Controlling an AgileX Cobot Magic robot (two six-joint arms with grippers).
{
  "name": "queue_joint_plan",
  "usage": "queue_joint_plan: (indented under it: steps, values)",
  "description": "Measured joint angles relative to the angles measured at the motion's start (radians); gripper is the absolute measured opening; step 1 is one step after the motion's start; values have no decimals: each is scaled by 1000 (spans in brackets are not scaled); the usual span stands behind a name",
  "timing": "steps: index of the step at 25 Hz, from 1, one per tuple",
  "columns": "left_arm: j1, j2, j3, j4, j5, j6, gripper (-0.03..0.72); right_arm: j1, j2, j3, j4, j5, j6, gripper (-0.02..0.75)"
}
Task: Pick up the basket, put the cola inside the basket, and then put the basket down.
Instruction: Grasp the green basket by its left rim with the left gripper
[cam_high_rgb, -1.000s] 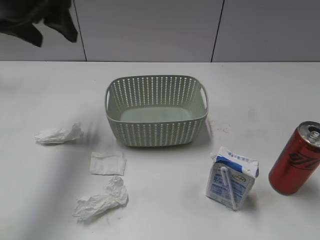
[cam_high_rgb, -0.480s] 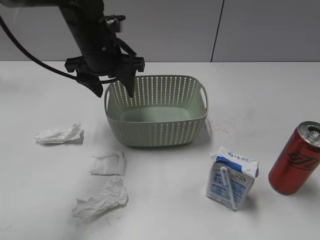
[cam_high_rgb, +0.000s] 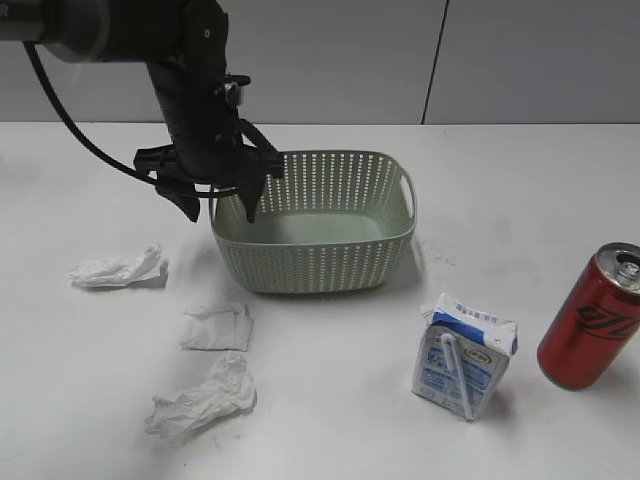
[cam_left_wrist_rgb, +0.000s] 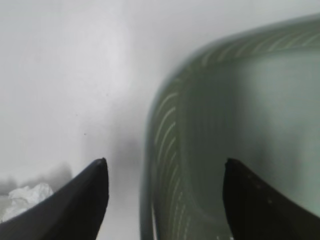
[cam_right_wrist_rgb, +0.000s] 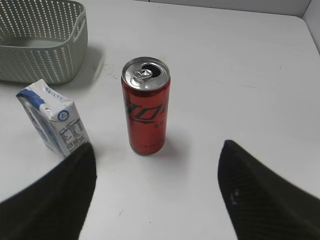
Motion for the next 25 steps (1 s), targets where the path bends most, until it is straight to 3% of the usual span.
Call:
queue_joint_plan:
  steps: [5, 7, 9, 12, 14, 25]
  values:
    - [0, 32, 0, -7, -11, -23, 490, 0, 0, 0, 0, 0, 0, 572]
    - [0, 32, 0, -8, -17, -26, 436, 0, 0, 0, 0, 0, 0, 572]
    - [0, 32, 0, -8, -20, -39, 341, 0, 0, 0, 0, 0, 0, 572]
    - [0, 32, 0, -8, -22, -57, 124, 0, 0, 0, 0, 0, 0, 572]
    - [1, 32, 0, -8, -17, -81, 37, 0, 0, 0, 0, 0, 0, 572]
    - [14, -28, -5, -19, 56, -146, 2, 0, 0, 0, 6, 0, 0, 572]
